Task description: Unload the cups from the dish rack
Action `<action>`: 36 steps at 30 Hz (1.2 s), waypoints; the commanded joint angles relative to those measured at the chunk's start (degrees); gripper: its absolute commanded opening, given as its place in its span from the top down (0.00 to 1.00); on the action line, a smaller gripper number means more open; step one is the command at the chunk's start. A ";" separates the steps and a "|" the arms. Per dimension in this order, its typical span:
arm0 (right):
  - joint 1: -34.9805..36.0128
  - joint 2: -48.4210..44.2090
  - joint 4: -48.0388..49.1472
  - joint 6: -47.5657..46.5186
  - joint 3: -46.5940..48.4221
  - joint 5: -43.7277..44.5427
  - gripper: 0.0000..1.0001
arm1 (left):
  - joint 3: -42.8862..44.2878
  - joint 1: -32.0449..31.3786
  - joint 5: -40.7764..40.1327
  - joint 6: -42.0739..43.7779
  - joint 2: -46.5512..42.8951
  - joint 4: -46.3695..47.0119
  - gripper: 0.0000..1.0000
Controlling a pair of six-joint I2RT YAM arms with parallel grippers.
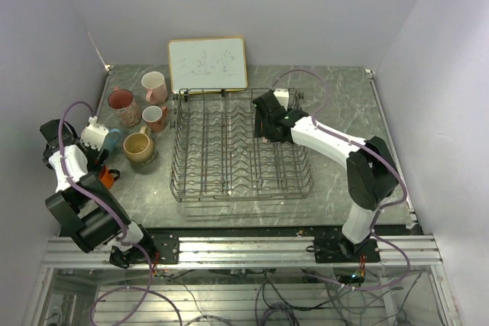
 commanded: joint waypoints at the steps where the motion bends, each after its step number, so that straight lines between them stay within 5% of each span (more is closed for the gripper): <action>1: 0.73 3.29 0.59 -0.11 2.76 6.89 0.34 | 5.36 0.32 2.36 -0.14 -3.22 -5.06 0.14; 14: 1.94 10.89 2.47 -0.46 6.58 12.05 0.42 | 18.70 -4.90 13.85 -2.30 -10.93 -24.43 0.09; 24: 2.13 11.09 4.10 -0.21 5.20 13.67 0.76 | 13.08 -19.82 18.39 -11.55 -15.51 -16.99 0.04; 31: 2.15 7.71 5.16 -2.15 4.40 14.63 1.00 | 13.68 -22.04 26.28 -13.89 -17.10 -15.18 0.03; 36: 2.17 3.92 6.10 -3.58 4.12 13.86 1.00 | 13.37 -22.02 29.83 -11.72 -18.98 -15.95 0.03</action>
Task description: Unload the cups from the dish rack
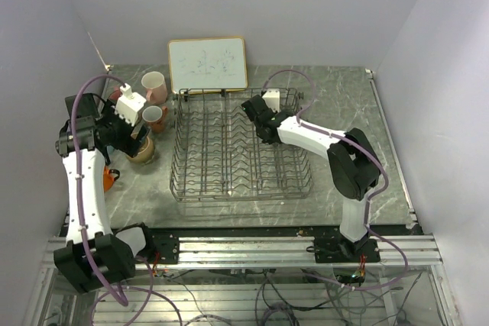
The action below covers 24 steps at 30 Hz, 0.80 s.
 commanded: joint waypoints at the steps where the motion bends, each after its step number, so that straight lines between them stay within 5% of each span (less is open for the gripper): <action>1: 0.11 -6.93 2.55 -1.75 -0.07 2.23 1.00 | -0.11 -0.33 6.33 1.01 -2.46 1.19 0.02; 12: 0.53 -14.83 0.91 -2.53 4.26 -6.18 1.00 | -2.83 -0.28 10.84 6.15 -5.94 1.16 0.01; 24: 0.91 -18.38 6.60 6.57 5.08 -43.96 1.00 | -7.92 -0.30 18.34 13.39 -12.92 3.48 0.01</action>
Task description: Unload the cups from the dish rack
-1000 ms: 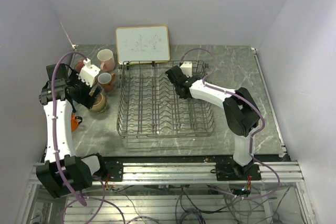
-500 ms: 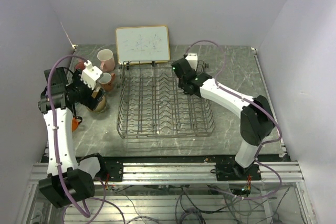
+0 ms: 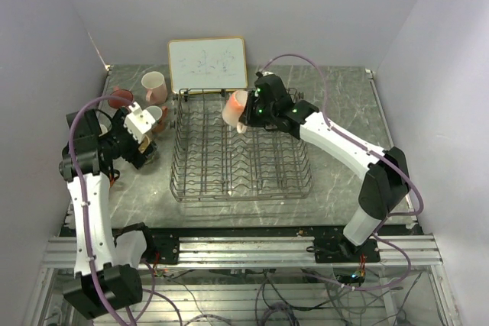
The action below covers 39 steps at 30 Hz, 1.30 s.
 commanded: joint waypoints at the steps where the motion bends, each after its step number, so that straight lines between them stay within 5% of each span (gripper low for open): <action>1: 0.35 -4.05 9.41 7.12 0.41 -19.70 1.00 | -2.86 -0.23 6.38 5.47 -4.50 2.64 0.01; 13: 1.06 -4.63 39.52 32.49 -10.17 -45.33 1.00 | -8.58 -0.28 13.37 7.89 -12.98 9.70 0.00; 20: 3.38 -3.28 46.60 38.82 -9.74 -49.02 1.00 | -7.63 -0.21 17.52 5.03 -11.67 13.70 0.00; 29: 5.74 -1.85 50.10 42.25 -9.30 -49.39 1.00 | -7.31 -1.17 19.46 -9.14 -10.33 24.56 0.11; 39: 7.51 -0.24 52.89 44.85 -9.18 -49.98 1.00 | -5.47 -2.38 19.47 -8.93 -9.88 21.90 0.15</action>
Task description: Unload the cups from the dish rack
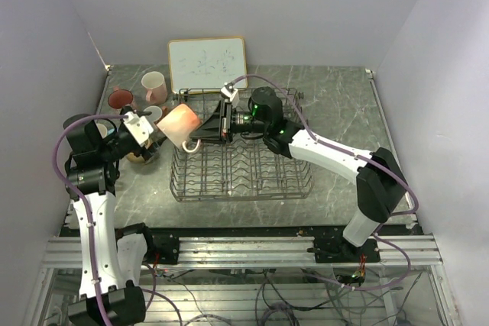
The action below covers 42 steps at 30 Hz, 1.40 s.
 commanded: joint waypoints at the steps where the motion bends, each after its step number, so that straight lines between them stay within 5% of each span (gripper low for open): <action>1: 1.32 0.52 9.48 3.32 1.74 -1.82 1.00 | 2.23 -0.76 2.24 -0.99 0.06 1.19 0.16; 10: 4.42 4.06 26.98 16.44 -0.80 -2.75 1.00 | 3.35 -1.17 2.84 -5.62 0.89 3.47 0.28; 19: 5.38 6.12 27.63 19.01 -1.17 -1.91 0.98 | 4.93 -1.29 3.18 -2.31 1.03 -2.73 0.80; 22: 4.92 5.71 25.89 17.78 -2.36 -1.83 0.76 | 7.37 -1.25 1.42 2.16 3.22 -10.09 0.91; 26: 2.91 3.26 19.83 13.09 -4.17 -1.21 0.46 | 11.92 -1.29 -7.36 5.83 7.83 -19.50 0.93; 31: -2.11 -2.75 1.07 0.88 -5.69 1.87 0.26 | 17.47 -1.23 -23.18 13.75 14.14 -34.56 0.93; 36: -8.47 -9.24 -9.74 -7.59 -9.24 5.96 0.21 | 14.62 -1.24 -40.31 19.38 15.64 -40.29 0.93; 42: -14.04 -13.09 -14.79 -11.50 -11.07 7.10 0.20 | 6.73 -1.22 -47.98 21.48 13.51 -35.53 0.93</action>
